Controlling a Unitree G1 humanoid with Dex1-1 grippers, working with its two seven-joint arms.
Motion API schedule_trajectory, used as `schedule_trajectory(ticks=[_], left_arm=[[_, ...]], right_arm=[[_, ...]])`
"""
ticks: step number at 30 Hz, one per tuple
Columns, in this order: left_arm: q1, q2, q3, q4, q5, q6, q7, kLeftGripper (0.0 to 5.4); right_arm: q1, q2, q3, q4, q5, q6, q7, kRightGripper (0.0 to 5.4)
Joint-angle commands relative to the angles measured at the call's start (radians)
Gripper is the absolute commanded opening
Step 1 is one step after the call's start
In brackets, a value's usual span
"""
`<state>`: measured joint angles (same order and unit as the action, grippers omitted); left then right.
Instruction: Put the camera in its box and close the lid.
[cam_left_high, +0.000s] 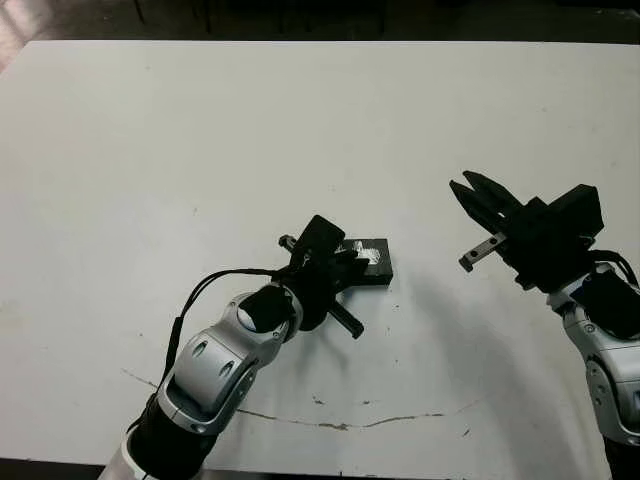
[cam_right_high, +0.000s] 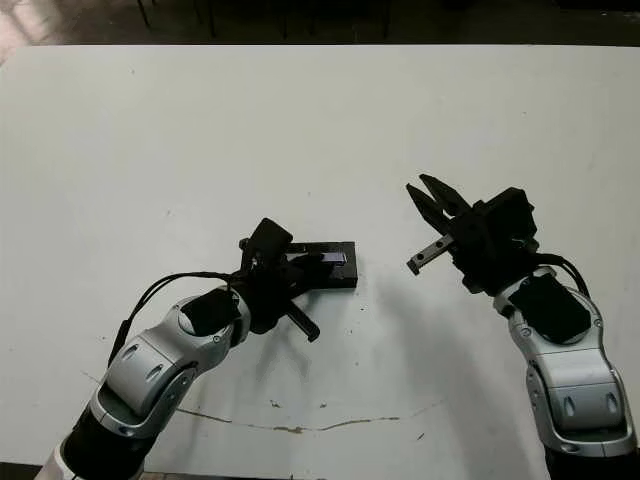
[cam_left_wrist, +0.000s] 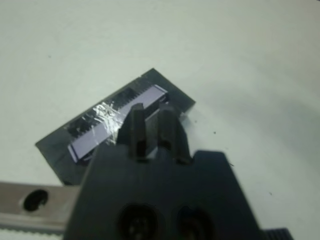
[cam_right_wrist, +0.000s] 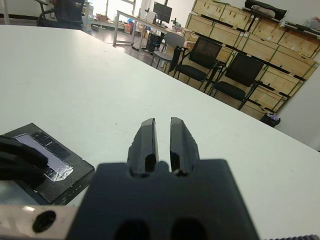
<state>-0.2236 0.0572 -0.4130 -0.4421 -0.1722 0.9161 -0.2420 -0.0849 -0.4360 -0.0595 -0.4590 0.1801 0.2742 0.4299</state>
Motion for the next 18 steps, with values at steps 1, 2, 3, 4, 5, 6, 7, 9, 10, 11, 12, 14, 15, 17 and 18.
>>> schedule_trajectory(ticks=[1,2,3,4,5,6,7,9,10,11,12,14,15,17,18], left_arm=[[0.079,-0.003,0.069,-0.018,-0.034,0.064,0.020,0.02],[0.087,-0.011,0.102,-0.044,-0.046,0.053,0.025,0.02],[0.093,-0.014,0.136,-0.066,-0.056,0.028,0.027,0.02],[0.093,-0.018,0.173,-0.084,-0.068,0.009,0.029,0.02],[0.091,-0.028,0.212,-0.098,-0.083,0.000,0.035,0.02],[0.081,-0.035,0.257,-0.110,-0.100,-0.009,0.040,0.02],[0.068,-0.045,0.306,-0.122,-0.123,-0.008,0.048,0.02],[0.037,-0.051,0.393,-0.142,-0.160,-0.016,0.066,0.02],[0.022,-0.049,0.434,-0.145,-0.179,-0.035,0.068,0.02],[0.008,-0.034,0.467,-0.146,-0.184,-0.068,0.066,0.02],[-0.002,-0.020,0.490,-0.143,-0.185,-0.100,0.064,0.02],[-0.003,0.034,0.498,-0.108,-0.098,-0.274,0.064,0.02],[0.008,0.089,0.476,-0.056,0.003,-0.450,0.058,0.02],[0.030,0.177,0.449,0.066,0.172,-0.767,0.070,0.02],[0.037,0.191,0.454,0.113,0.205,-0.850,0.078,0.02]], right_arm=[[0.015,0.007,-0.008,-0.004,0.006,0.023,-0.012,0.00],[0.016,0.011,-0.013,-0.005,0.009,0.020,-0.018,0.00],[0.017,0.016,-0.019,-0.003,0.013,0.016,-0.023,0.00],[0.016,0.024,-0.026,0.005,0.022,0.008,-0.025,0.00],[0.014,0.030,-0.032,0.009,0.029,0.010,-0.029,0.00],[0.011,0.035,-0.035,0.013,0.029,0.012,-0.036,0.00],[0.006,0.041,-0.037,0.020,0.029,0.009,-0.042,0.00],[-0.006,0.053,-0.039,0.032,0.024,0.001,-0.054,0.00],[-0.012,0.057,-0.038,0.032,0.016,0.002,-0.065,0.00],[-0.018,0.063,-0.036,0.030,0.008,0.005,-0.080,0.00],[-0.023,0.068,-0.035,0.027,0.000,0.010,-0.094,0.00],[-0.035,0.083,-0.033,0.031,-0.010,0.010,-0.120,0.00],[-0.041,0.093,-0.034,0.040,-0.006,0.004,-0.126,0.00],[-0.054,0.111,-0.035,0.068,0.004,-0.027,-0.129,0.00],[-0.057,0.117,-0.034,0.081,0.004,-0.044,-0.130,0.00]])
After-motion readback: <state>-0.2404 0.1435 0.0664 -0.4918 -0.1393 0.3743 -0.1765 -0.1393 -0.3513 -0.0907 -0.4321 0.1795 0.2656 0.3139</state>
